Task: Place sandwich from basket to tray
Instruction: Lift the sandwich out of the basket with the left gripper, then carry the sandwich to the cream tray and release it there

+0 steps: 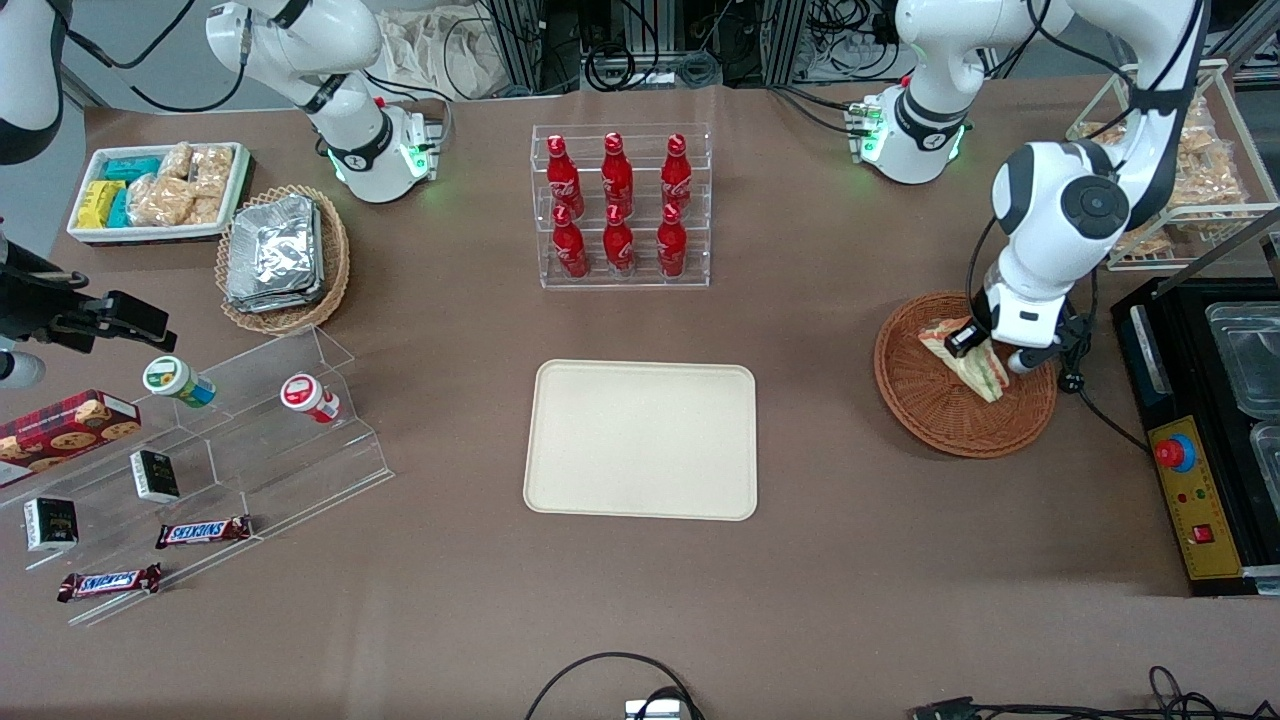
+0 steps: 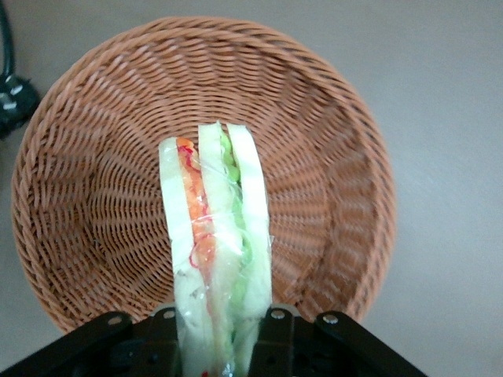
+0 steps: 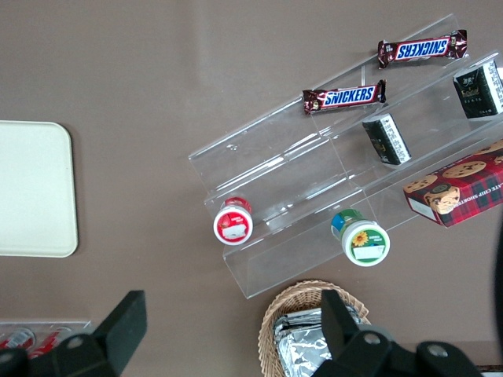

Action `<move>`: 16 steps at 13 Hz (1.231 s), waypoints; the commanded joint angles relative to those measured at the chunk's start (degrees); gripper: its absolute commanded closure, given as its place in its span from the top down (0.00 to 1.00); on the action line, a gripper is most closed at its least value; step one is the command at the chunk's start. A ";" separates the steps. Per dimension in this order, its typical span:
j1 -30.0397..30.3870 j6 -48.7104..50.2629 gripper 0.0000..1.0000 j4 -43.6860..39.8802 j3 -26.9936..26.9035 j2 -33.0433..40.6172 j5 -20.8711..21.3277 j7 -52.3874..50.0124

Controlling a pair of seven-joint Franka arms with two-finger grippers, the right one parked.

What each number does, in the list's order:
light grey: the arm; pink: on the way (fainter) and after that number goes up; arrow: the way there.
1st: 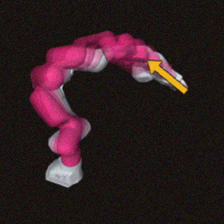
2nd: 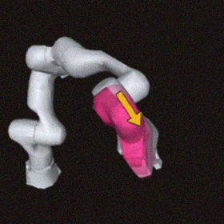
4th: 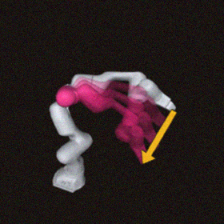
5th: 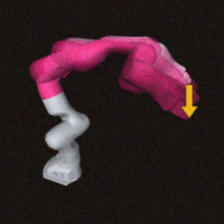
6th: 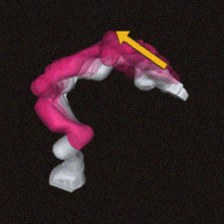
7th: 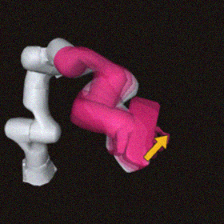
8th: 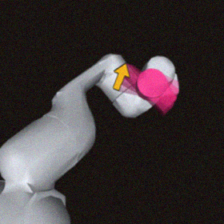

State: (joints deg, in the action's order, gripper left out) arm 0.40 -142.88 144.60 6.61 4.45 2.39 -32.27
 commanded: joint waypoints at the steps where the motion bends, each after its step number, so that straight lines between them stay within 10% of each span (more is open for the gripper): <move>1: -0.22 3.57 0.10 -1.08 2.61 1.97 0.69 9.81; 8: -0.31 2.35 0.19 -2.22 7.27 2.94 0.69 30.58; 16: -9.96 2.25 0.18 -11.17 7.89 -4.70 -3.53 27.81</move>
State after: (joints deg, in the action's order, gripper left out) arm -7.39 -141.43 137.61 14.86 3.61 -0.31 -2.26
